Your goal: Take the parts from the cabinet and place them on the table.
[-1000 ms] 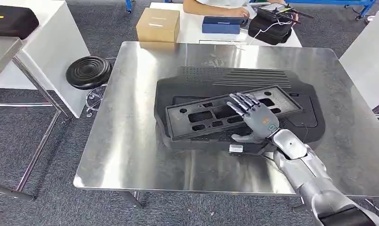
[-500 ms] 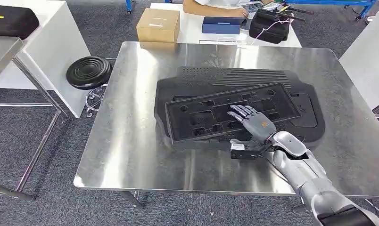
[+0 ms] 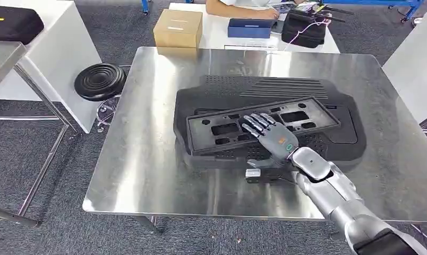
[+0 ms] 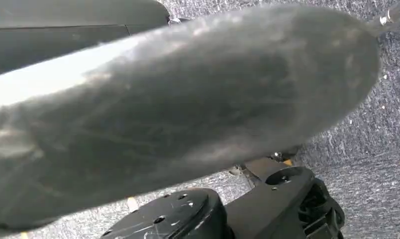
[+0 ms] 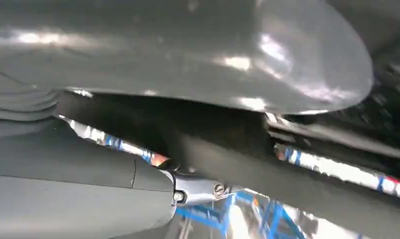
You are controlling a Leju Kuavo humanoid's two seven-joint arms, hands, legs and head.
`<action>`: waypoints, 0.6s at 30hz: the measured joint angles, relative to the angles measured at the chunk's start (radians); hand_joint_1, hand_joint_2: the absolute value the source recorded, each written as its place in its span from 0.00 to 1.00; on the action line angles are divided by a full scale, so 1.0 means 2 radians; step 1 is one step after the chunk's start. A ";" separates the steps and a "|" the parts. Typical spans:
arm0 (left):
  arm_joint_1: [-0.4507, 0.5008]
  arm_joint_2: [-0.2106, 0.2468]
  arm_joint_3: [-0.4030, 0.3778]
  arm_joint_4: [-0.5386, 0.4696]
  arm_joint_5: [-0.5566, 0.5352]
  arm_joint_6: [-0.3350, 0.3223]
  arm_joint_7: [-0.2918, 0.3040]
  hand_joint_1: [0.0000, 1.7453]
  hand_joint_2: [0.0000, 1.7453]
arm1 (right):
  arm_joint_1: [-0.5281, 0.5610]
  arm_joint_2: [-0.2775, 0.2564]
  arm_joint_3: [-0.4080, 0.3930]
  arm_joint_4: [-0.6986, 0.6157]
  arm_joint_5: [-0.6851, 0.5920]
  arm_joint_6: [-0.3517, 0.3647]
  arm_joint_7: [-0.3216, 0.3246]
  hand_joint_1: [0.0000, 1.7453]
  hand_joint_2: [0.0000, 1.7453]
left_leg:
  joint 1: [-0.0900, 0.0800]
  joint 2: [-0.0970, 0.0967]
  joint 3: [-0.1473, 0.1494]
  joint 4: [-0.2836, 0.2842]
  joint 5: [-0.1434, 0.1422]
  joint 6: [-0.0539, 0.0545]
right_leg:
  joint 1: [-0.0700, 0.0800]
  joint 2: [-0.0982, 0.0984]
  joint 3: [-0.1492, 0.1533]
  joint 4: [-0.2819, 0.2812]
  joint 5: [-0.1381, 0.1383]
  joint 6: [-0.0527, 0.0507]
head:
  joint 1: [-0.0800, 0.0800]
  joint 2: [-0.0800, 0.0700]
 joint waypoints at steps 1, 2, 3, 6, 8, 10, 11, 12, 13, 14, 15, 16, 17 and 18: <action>0.000 -0.001 0.000 0.000 0.000 0.000 0.000 0.00 0.00 | 0.000 0.000 0.004 -0.003 0.002 -0.001 0.001 0.00 0.00 | 0.000 0.000 0.000 0.000 0.000 0.000 | 0.000 0.000 0.000 0.000 0.000 0.000 | 0.000 0.000; 0.000 -0.001 0.000 0.000 0.000 0.000 0.000 0.00 0.00 | 0.001 0.000 0.006 -0.007 0.003 -0.002 0.003 0.00 0.00 | 0.000 0.000 0.000 0.000 0.000 0.000 | 0.000 0.000 0.000 0.000 0.000 0.000 | 0.000 0.000; 0.000 -0.001 0.000 0.000 -0.001 0.001 0.001 0.00 0.00 | 0.003 0.000 0.008 -0.010 0.009 -0.010 0.007 0.00 0.00 | 0.000 0.000 0.000 0.000 0.000 0.000 | 0.000 0.000 0.000 0.000 0.000 0.000 | 0.000 0.000; 0.000 -0.002 0.001 0.000 -0.005 0.002 0.003 0.00 0.00 | 0.017 0.002 0.006 -0.041 0.030 -0.061 0.021 0.00 0.00 | 0.000 0.000 0.000 0.000 0.000 0.000 | 0.000 0.000 0.000 0.000 0.000 0.000 | 0.000 0.000; 0.000 -0.003 0.001 0.000 -0.008 0.002 0.004 0.00 0.00 | 0.033 0.006 0.000 -0.077 0.044 -0.087 0.029 0.00 0.00 | 0.000 0.000 0.000 0.000 0.000 0.000 | 0.000 0.000 0.000 0.000 0.000 0.000 | 0.000 0.000; 0.000 -0.004 0.001 0.000 -0.010 0.002 0.006 0.00 0.00 | 0.048 0.011 -0.006 -0.113 0.059 -0.099 0.035 0.00 0.00 | 0.000 0.000 0.000 0.000 0.000 0.000 | 0.000 0.000 0.000 0.000 0.000 0.000 | 0.000 0.000; 0.000 -0.005 0.001 0.000 -0.011 0.003 0.006 0.00 0.00 | 0.057 0.015 -0.011 -0.137 0.066 -0.101 0.036 0.00 0.00 | 0.000 0.000 0.000 0.000 0.000 0.000 | 0.000 0.000 0.000 0.000 0.000 0.000 | 0.000 0.000; 0.000 -0.006 0.002 0.000 -0.012 0.003 0.006 0.00 0.00 | 0.065 0.018 -0.017 -0.158 0.069 -0.102 0.035 0.00 0.00 | 0.000 0.000 0.000 0.000 0.000 0.000 | 0.000 0.000 0.000 0.000 0.000 0.000 | 0.000 0.000; 0.000 -0.007 0.003 0.000 -0.013 0.003 0.006 0.00 0.00 | 0.073 0.023 -0.024 -0.178 0.070 -0.102 0.029 0.00 0.00 | 0.000 0.000 0.000 0.000 0.000 0.000 | 0.000 0.000 0.000 0.000 0.000 0.000 | 0.000 0.000; 0.000 -0.007 0.004 0.000 -0.014 0.004 0.006 0.00 0.00 | 0.081 0.030 -0.032 -0.201 0.066 -0.103 0.018 0.00 0.00 | 0.000 0.000 0.000 0.000 0.000 0.000 | 0.000 0.000 0.000 0.000 0.000 0.000 | 0.000 0.000; 0.000 -0.008 0.004 0.000 -0.014 0.004 0.006 0.00 0.00 | 0.091 0.035 -0.040 -0.220 0.053 -0.103 0.005 0.00 0.00 | 0.000 0.000 0.000 0.000 0.000 0.000 | 0.000 0.000 0.000 0.000 0.000 0.000 | 0.000 0.000; 0.000 -0.008 0.005 0.000 -0.014 0.005 0.006 0.00 0.00 | 0.099 0.044 -0.048 -0.238 0.036 -0.103 -0.009 0.00 0.00 | 0.000 0.000 0.000 0.000 0.000 0.000 | 0.000 0.000 0.000 0.000 0.000 0.000 | 0.000 0.000; 0.000 -0.008 0.005 0.000 -0.014 0.005 0.006 0.00 0.00 | 0.108 0.052 -0.057 -0.257 0.017 -0.103 -0.019 0.00 0.00 | 0.000 0.000 0.000 0.000 0.000 0.000 | 0.000 0.000 0.000 0.000 0.000 0.000 | 0.000 0.000; 0.000 -0.009 0.007 0.000 -0.015 0.005 0.006 0.00 0.00 | 0.115 0.059 -0.063 -0.271 -0.010 -0.103 -0.027 0.00 0.00 | 0.000 0.000 0.000 0.000 0.000 0.000 | 0.000 0.000 0.000 0.000 0.000 0.000 | 0.000 0.000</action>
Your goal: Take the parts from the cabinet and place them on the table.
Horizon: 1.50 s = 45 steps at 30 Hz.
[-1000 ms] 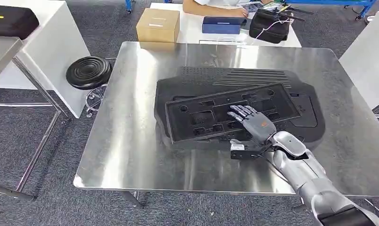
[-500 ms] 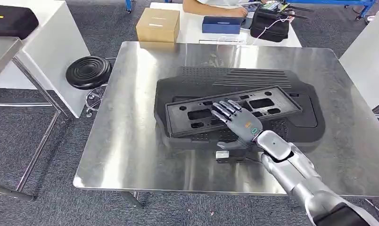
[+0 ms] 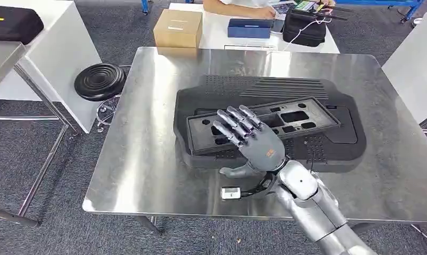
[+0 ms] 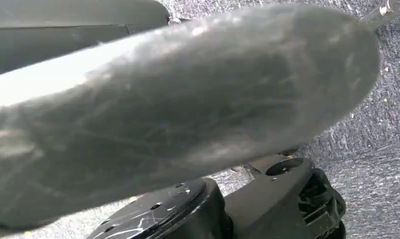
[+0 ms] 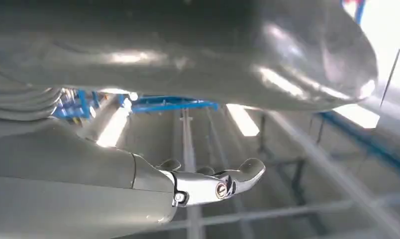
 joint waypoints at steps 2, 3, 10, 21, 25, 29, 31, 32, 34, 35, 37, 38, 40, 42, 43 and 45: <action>0.000 -0.001 0.004 0.000 0.001 0.001 -0.003 0.00 0.00 | 0.014 0.010 -0.004 -0.030 -0.119 0.008 -0.026 0.00 0.00 | 0.000 0.000 0.000 0.000 0.000 0.000 | 0.000 0.000 0.000 0.000 0.000 0.000 | 0.000 0.000; 0.001 -0.001 0.005 0.000 0.005 0.002 -0.006 0.00 0.00 | 0.022 0.016 -0.005 -0.048 -0.202 0.028 -0.045 0.00 0.00 | 0.000 0.000 0.000 0.000 0.000 0.000 | 0.000 0.000 0.000 0.000 0.000 0.000 | 0.000 0.000; 0.005 -0.001 0.020 0.000 0.012 0.009 -0.014 0.00 0.00 | 0.103 0.065 -0.042 -0.180 -0.586 0.238 -0.117 0.00 0.00 | 0.000 0.000 0.000 0.000 -0.001 0.000 | 0.000 0.000 -0.005 0.000 0.000 0.000 | 0.000 0.000; 0.007 -0.005 0.043 0.000 0.022 0.013 -0.026 0.00 0.00 | 0.200 0.111 -0.100 -0.258 -0.778 0.401 -0.089 0.00 0.00 | 0.000 -0.001 0.000 0.000 -0.002 -0.001 | 0.000 0.000 -0.005 0.000 -0.002 0.000 | 0.000 0.000; 0.007 -0.005 0.052 0.000 0.028 0.015 -0.026 0.00 0.00 | 0.228 0.118 -0.110 -0.275 -0.799 0.418 -0.087 0.00 0.00 | 0.000 0.000 0.000 0.000 -0.002 -0.001 | 0.000 0.000 -0.005 0.000 -0.002 0.000 | 0.000 0.000; 0.008 -0.006 0.057 0.000 0.031 0.014 -0.026 0.00 0.00 | 0.252 0.121 -0.121 -0.293 -0.802 0.425 -0.087 0.00 0.00 | 0.000 0.000 0.000 0.000 -0.002 -0.001 | 0.000 0.000 -0.005 0.000 -0.002 0.000 | 0.000 0.000; 0.008 -0.006 0.060 0.000 0.031 0.012 -0.028 0.00 0.00 | 0.262 0.123 -0.126 -0.300 -0.809 0.428 -0.087 0.00 0.00 | 0.000 0.000 0.000 0.000 -0.002 -0.001 | 0.000 0.000 -0.005 0.000 -0.002 0.000 | 0.000 0.000; 0.008 -0.006 0.062 0.000 0.032 0.011 -0.029 0.00 0.00 | 0.266 0.125 -0.130 -0.303 -0.813 0.430 -0.087 0.00 0.00 | 0.000 0.000 0.000 0.000 -0.002 -0.001 | 0.000 0.000 -0.005 0.000 -0.002 0.000 | 0.000 0.000; 0.008 -0.006 0.064 0.000 0.032 0.008 -0.030 0.00 0.00 | 0.272 0.129 -0.139 -0.309 -0.821 0.431 -0.088 0.00 0.00 | 0.000 0.000 0.000 0.000 -0.002 -0.001 | 0.000 0.000 -0.005 0.000 -0.002 0.000 | 0.000 0.000; 0.008 -0.006 0.065 0.000 0.032 0.007 -0.030 0.00 0.00 | 0.275 0.130 -0.144 -0.311 -0.823 0.432 -0.088 0.00 0.00 | 0.000 0.000 0.000 0.000 -0.002 -0.001 | 0.000 0.000 -0.005 0.000 -0.002 0.000 | 0.000 0.000; 0.008 -0.006 0.067 0.000 0.032 0.007 -0.031 0.00 0.00 | 0.279 0.133 -0.151 -0.315 -0.826 0.432 -0.088 0.00 0.00 | -0.001 0.000 0.000 0.000 -0.003 -0.001 | -0.001 0.000 -0.005 0.000 -0.002 0.000 | 0.000 0.000; 0.008 -0.006 0.068 0.000 0.032 0.007 -0.031 0.00 0.00 | 0.281 0.134 -0.155 -0.316 -0.826 0.432 -0.088 0.00 0.00 | -0.001 0.000 0.000 0.000 -0.003 0.000 | -0.001 0.000 -0.005 0.000 -0.002 0.000 | 0.000 0.000; 0.008 -0.006 0.068 0.000 0.032 0.007 -0.033 0.00 0.00 | 0.285 0.137 -0.162 -0.318 -0.828 0.432 -0.087 0.00 0.00 | -0.002 0.000 0.000 0.000 -0.003 0.000 | -0.002 0.000 -0.005 0.000 -0.002 0.001 | 0.000 0.000; 0.008 -0.006 0.069 0.000 0.032 0.007 -0.033 0.00 0.00 | 0.287 0.140 -0.167 -0.318 -0.830 0.432 -0.086 0.00 0.00 | -0.003 0.000 0.000 0.000 -0.004 0.001 | -0.003 0.000 -0.004 0.000 -0.002 0.001 | 0.000 0.000; 0.008 -0.006 0.070 0.000 0.032 0.007 -0.033 0.00 0.00 | 0.288 0.141 -0.170 -0.318 -0.831 0.432 -0.086 0.00 0.00 | -0.004 0.000 0.000 0.001 -0.004 0.002 | -0.003 0.000 -0.003 0.000 -0.002 0.001 | 0.000 0.000; 0.008 -0.006 0.070 0.000 0.032 0.006 -0.033 0.00 0.00 | 0.289 0.143 -0.173 -0.318 -0.831 0.432 -0.084 0.00 0.00 | -0.005 0.000 0.000 0.001 -0.005 0.003 | -0.005 0.000 0.000 -0.001 -0.003 0.003 | 0.000 0.000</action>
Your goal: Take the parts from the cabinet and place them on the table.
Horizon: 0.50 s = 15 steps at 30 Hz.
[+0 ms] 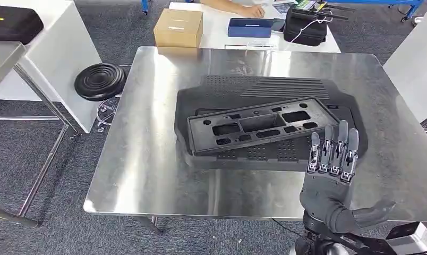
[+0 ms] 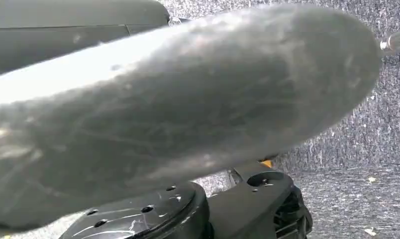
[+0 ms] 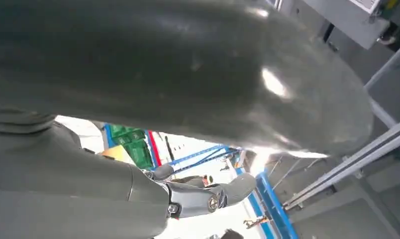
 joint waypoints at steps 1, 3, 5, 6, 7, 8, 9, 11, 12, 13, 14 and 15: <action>0.000 0.000 0.001 0.000 0.000 0.000 0.000 0.00 0.00 | 0.001 0.001 -0.001 0.000 0.002 -0.001 0.000 0.00 0.00 | -0.001 0.000 0.000 0.000 -0.001 0.001 | -0.001 0.000 0.000 0.000 0.000 0.001 | 0.000 0.000; 0.000 0.000 0.002 0.000 0.002 0.000 0.001 0.00 0.00 | 0.001 0.006 -0.007 0.000 0.010 -0.005 0.001 0.00 0.00 | -0.003 0.000 0.001 0.001 -0.001 0.004 | -0.002 0.000 0.002 -0.001 0.000 0.004 | 0.000 0.000; 0.000 -0.001 0.002 0.000 0.002 0.000 0.001 0.00 0.00 | 0.001 0.009 -0.009 -0.002 0.012 -0.006 0.001 0.00 0.00 | 0.001 0.001 0.004 -0.006 0.003 0.010 | -0.002 0.000 0.003 0.000 -0.001 0.007 | 0.000 0.000; 0.000 -0.002 0.004 0.000 0.002 0.000 0.002 0.00 0.00 | 0.002 0.009 -0.011 -0.003 0.013 -0.007 0.000 0.00 0.00 | 0.003 0.003 0.006 -0.007 0.004 0.011 | -0.003 0.000 -0.004 0.012 -0.010 0.006 | 0.000 0.000; 0.000 -0.002 0.006 0.000 0.003 0.000 0.002 0.00 0.00 | 0.002 0.009 -0.013 -0.004 0.013 -0.008 0.000 0.00 0.00 | 0.005 0.003 0.005 -0.007 0.005 0.013 | -0.002 0.000 -0.017 0.043 -0.029 0.003 | 0.002 0.000; -0.001 -0.002 0.006 0.000 0.003 0.000 0.002 0.00 0.00 | 0.003 0.009 -0.015 -0.004 0.013 -0.008 0.000 0.00 0.00 | 0.005 0.003 0.005 -0.007 0.005 0.013 | -0.003 0.000 -0.035 0.082 -0.048 0.000 | 0.002 0.000; -0.001 -0.003 0.006 0.000 0.003 0.000 0.002 0.00 0.00 | 0.004 0.009 -0.018 -0.004 0.013 -0.008 0.000 0.00 0.00 | 0.005 0.004 0.004 -0.007 0.005 0.013 | -0.003 0.000 -0.053 0.123 -0.065 -0.001 | 0.002 0.000; 0.000 -0.004 0.006 0.000 0.003 -0.001 0.003 0.00 0.00 | 0.007 0.009 -0.022 -0.004 0.012 -0.009 0.000 0.00 0.00 | 0.005 0.005 0.002 -0.007 0.006 0.013 | -0.004 0.000 -0.068 0.161 -0.075 0.004 | 0.002 0.000; 0.000 -0.004 0.007 0.000 0.003 -0.001 0.004 0.00 0.00 | 0.007 0.009 -0.024 -0.004 0.013 -0.009 0.000 0.00 0.00 | 0.006 0.005 0.001 -0.007 0.008 0.011 | -0.004 0.000 -0.054 0.141 -0.064 0.010 | 0.002 0.000; 0.000 -0.005 0.007 0.000 0.003 -0.002 0.004 0.00 0.00 | 0.007 0.010 -0.026 -0.004 0.014 -0.011 0.000 0.00 0.00 | 0.007 0.005 0.000 -0.007 0.009 0.008 | -0.004 0.000 -0.032 0.103 -0.050 0.015 | 0.002 0.000; 0.000 -0.006 0.007 0.000 0.003 -0.002 0.004 0.00 0.00 | 0.007 0.011 -0.027 -0.004 0.015 -0.011 0.000 0.00 0.00 | 0.009 0.005 -0.001 -0.007 0.011 0.006 | -0.005 -0.001 -0.002 0.051 -0.034 0.020 | 0.002 0.000; 0.000 -0.006 0.007 0.000 0.003 -0.004 0.004 0.00 0.00 | 0.007 0.012 -0.028 -0.004 0.015 -0.011 0.000 0.00 0.00 | 0.008 0.004 -0.001 -0.006 0.013 0.002 | -0.007 -0.002 0.024 0.005 -0.027 0.023 | 0.003 0.000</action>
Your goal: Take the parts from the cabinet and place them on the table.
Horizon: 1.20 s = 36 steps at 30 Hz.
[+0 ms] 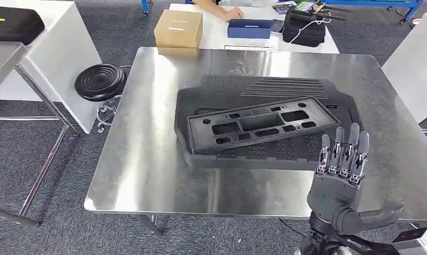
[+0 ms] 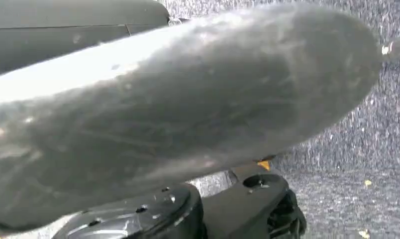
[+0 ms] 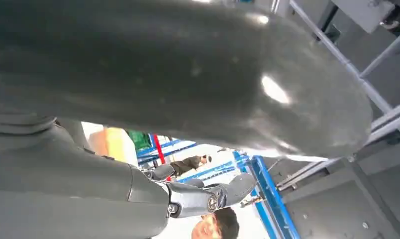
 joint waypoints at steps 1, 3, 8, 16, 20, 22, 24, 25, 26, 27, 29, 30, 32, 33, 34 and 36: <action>0.001 0.000 0.001 -0.002 0.000 0.000 0.000 0.00 0.00 | 0.000 0.001 -0.001 0.000 0.001 0.000 0.000 0.00 0.00 | -0.002 -0.001 0.000 0.000 0.001 -0.003 | 0.004 0.001 0.005 -0.001 0.008 -0.005 | 0.000 0.000; 0.000 -0.001 0.002 -0.001 0.000 -0.001 0.000 0.00 0.00 | 0.000 0.002 -0.005 -0.001 0.001 -0.001 0.000 0.00 0.00 | -0.002 -0.001 0.000 0.002 0.004 -0.009 | 0.005 0.004 -0.006 0.000 0.011 -0.017 | 0.001 0.000; 0.003 -0.001 0.003 -0.001 -0.001 -0.002 0.000 0.00 0.00 | 0.002 0.007 -0.007 -0.002 0.000 -0.001 0.000 0.00 0.00 | 0.003 0.001 -0.024 0.067 -0.065 -0.021 | 0.002 0.001 -0.014 -0.002 0.026 -0.043 | -0.001 0.000; 0.001 -0.002 0.003 -0.001 -0.001 -0.003 0.000 0.00 0.00 | 0.003 0.010 -0.017 -0.002 -0.009 -0.001 0.001 0.00 0.00 | 0.003 -0.001 0.069 0.005 -0.065 -0.021 | 0.009 0.000 -0.037 0.008 0.040 -0.035 | -0.001 0.000; 0.002 -0.002 0.004 -0.001 -0.001 -0.003 -0.001 0.00 0.00 | 0.003 0.010 -0.018 -0.002 -0.009 -0.001 0.002 0.00 0.00 | 0.002 -0.003 0.065 0.008 -0.057 -0.016 | 0.009 0.000 -0.037 0.009 0.042 -0.032 | 0.001 0.000; 0.002 -0.002 0.004 -0.001 -0.002 -0.003 0.000 0.00 0.00 | 0.003 0.010 -0.018 -0.002 -0.008 -0.001 0.002 0.00 0.00 | 0.002 -0.003 0.064 0.008 -0.057 -0.016 | 0.009 0.000 -0.037 0.009 0.042 -0.032 | 0.002 0.000; 0.000 -0.002 0.006 -0.002 -0.004 -0.003 0.000 0.00 0.00 | 0.003 0.010 -0.028 -0.002 0.001 -0.005 0.005 0.00 0.00 | 0.000 0.001 0.040 0.002 -0.038 0.009 | 0.007 0.001 -0.068 0.056 0.004 -0.026 | 0.004 0.000; 0.000 -0.002 0.006 -0.002 -0.004 -0.003 0.000 0.00 0.00 | 0.003 0.010 -0.031 -0.002 0.005 -0.008 0.005 0.00 0.00 | -0.002 0.002 0.024 0.002 -0.027 0.010 | 0.007 0.001 -0.096 0.140 -0.038 -0.029 | 0.004 0.000; 0.000 -0.003 0.006 -0.002 -0.005 -0.003 0.000 0.00 0.00 | 0.003 0.010 -0.032 -0.002 0.006 -0.009 0.006 0.00 0.00 | -0.002 0.002 0.016 0.003 -0.021 0.010 | 0.007 0.001 -0.099 0.163 -0.044 -0.026 | 0.004 0.000; 0.000 -0.003 0.006 -0.002 -0.005 -0.003 0.000 0.00 0.00 | 0.003 0.010 -0.034 -0.001 0.008 -0.009 0.006 0.00 0.00 | -0.003 0.003 0.010 0.003 -0.017 0.010 | 0.007 0.001 -0.091 0.161 -0.038 -0.021 | 0.004 0.000; 0.000 -0.003 0.006 -0.002 -0.006 -0.003 0.000 0.00 0.00 | 0.003 0.010 -0.035 -0.001 0.010 -0.011 0.006 0.00 0.00 | -0.004 0.003 -0.001 0.003 -0.007 0.009 | 0.009 0.001 -0.046 0.102 -0.009 -0.012 | 0.004 0.000; 0.000 -0.003 0.006 -0.002 -0.006 -0.003 0.000 0.00 0.00 | 0.003 0.010 -0.035 -0.001 0.011 -0.012 0.007 0.00 0.00 | -0.004 0.002 -0.006 0.003 -0.002 0.007 | 0.010 0.001 -0.013 0.056 0.000 -0.013 | 0.005 0.000; 0.000 -0.003 0.006 -0.002 -0.007 -0.003 0.000 0.00 0.00 | 0.002 0.010 -0.037 -0.001 0.012 -0.013 0.008 0.00 0.00 | -0.006 0.001 -0.010 0.004 0.007 0.002 | 0.016 0.000 0.037 -0.018 -0.009 -0.024 | 0.004 0.000; 0.000 -0.004 0.007 -0.002 -0.008 -0.003 0.000 0.00 0.00 | 0.005 0.010 -0.038 -0.001 0.013 -0.013 0.009 0.00 0.00 | -0.006 0.001 -0.008 0.000 0.013 -0.001 | 0.016 0.000 0.027 -0.015 -0.005 -0.026 | 0.003 0.000; 0.000 -0.004 0.007 -0.002 -0.008 -0.003 0.000 0.00 0.00 | 0.004 0.010 -0.040 -0.001 0.013 -0.014 0.009 0.00 0.00 | -0.004 0.002 -0.008 -0.001 0.017 -0.005 | 0.018 0.001 0.026 -0.013 -0.004 -0.029 | 0.004 0.000; 0.001 -0.004 0.008 -0.002 -0.009 -0.003 0.000 0.00 0.00 | 0.005 0.010 -0.043 0.000 0.013 -0.017 0.009 0.00 0.00 | -0.004 0.001 -0.012 -0.001 0.019 -0.012 | 0.009 0.000 0.019 -0.019 0.009 -0.038 | 0.004 0.000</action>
